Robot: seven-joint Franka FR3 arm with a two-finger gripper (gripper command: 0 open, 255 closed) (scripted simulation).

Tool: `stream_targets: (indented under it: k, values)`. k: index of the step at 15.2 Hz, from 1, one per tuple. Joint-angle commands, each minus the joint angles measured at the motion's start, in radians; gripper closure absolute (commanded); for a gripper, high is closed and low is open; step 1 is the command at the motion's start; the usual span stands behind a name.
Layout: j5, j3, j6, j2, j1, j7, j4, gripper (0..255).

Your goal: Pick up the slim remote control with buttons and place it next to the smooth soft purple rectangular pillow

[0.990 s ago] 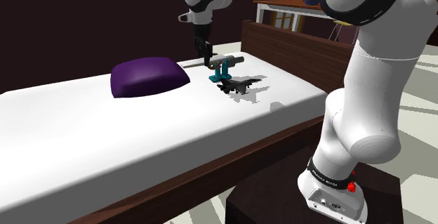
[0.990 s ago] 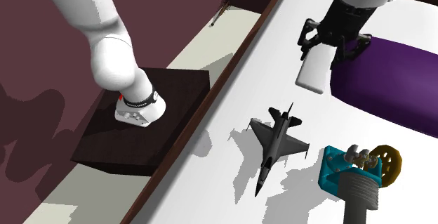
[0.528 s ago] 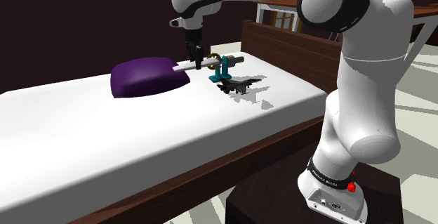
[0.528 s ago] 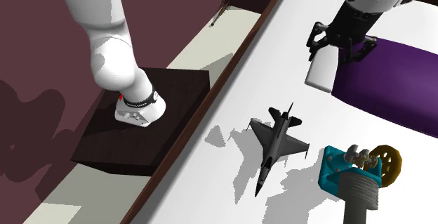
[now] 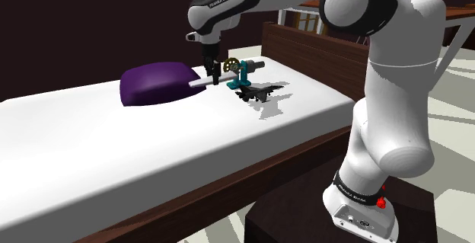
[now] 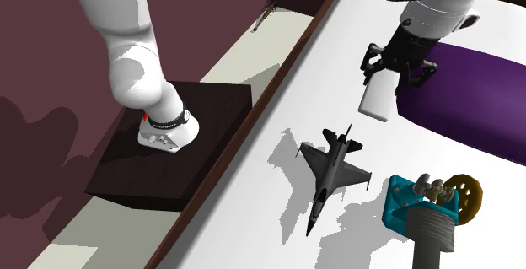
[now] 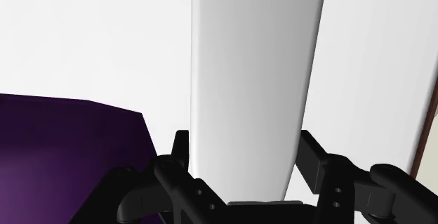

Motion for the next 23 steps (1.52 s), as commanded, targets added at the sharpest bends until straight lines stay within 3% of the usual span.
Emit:
stream_targets:
  k: [1, 23]
  values:
    - [0.003, 0.001, 0.027, 0.005, 0.000, -0.002, -0.022, 255]
    - [0.068, 0.024, 0.263, 0.113, -0.016, -0.043, -0.162, 255]
